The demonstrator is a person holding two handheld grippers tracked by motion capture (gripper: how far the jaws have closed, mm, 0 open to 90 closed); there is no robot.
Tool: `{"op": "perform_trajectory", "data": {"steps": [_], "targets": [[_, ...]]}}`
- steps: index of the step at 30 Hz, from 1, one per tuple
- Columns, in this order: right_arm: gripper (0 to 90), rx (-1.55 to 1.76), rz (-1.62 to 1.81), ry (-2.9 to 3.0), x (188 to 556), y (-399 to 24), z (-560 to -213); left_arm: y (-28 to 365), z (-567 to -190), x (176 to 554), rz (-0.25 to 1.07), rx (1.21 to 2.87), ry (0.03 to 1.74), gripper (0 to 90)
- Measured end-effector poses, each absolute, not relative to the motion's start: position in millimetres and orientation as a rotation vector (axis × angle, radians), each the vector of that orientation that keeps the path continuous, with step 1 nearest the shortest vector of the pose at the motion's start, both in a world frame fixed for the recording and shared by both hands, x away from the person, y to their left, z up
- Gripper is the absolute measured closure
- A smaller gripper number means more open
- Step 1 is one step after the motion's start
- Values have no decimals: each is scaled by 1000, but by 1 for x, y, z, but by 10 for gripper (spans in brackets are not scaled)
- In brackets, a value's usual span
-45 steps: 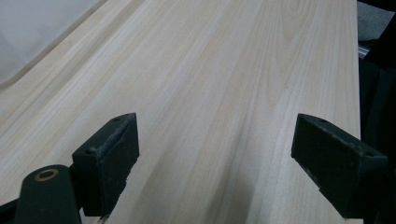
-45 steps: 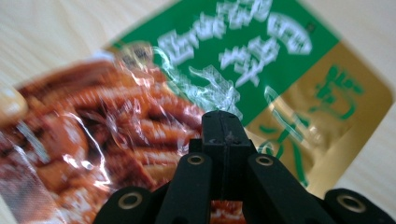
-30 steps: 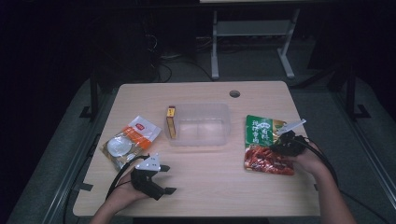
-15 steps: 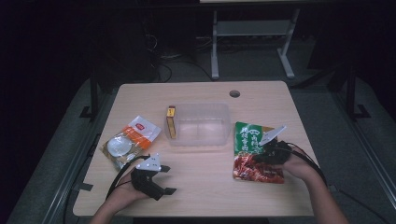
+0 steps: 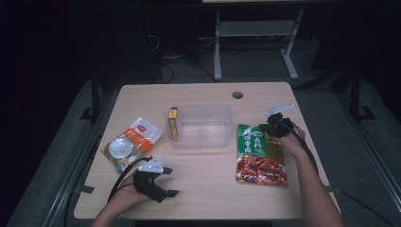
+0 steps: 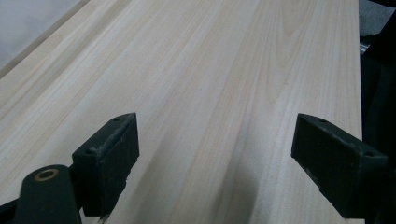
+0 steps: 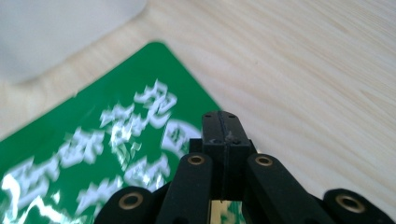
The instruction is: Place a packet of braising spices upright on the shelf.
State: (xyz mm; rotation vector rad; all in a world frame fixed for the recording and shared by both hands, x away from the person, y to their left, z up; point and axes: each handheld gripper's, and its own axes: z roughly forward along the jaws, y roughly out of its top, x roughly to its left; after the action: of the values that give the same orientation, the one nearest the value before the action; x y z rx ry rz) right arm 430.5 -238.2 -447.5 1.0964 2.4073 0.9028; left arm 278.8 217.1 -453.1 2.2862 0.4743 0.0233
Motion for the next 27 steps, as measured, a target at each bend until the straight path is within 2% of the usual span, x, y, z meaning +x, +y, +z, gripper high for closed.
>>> {"op": "perform_trajectory", "data": {"steps": [10,27], "targets": [[900,1123,836,2414,449,-226,-459,217,-453,279,19,2285,476,147],[900,1087,729,2471,444,-232,-461,216,-453,278,15,2286,466,147]]}}
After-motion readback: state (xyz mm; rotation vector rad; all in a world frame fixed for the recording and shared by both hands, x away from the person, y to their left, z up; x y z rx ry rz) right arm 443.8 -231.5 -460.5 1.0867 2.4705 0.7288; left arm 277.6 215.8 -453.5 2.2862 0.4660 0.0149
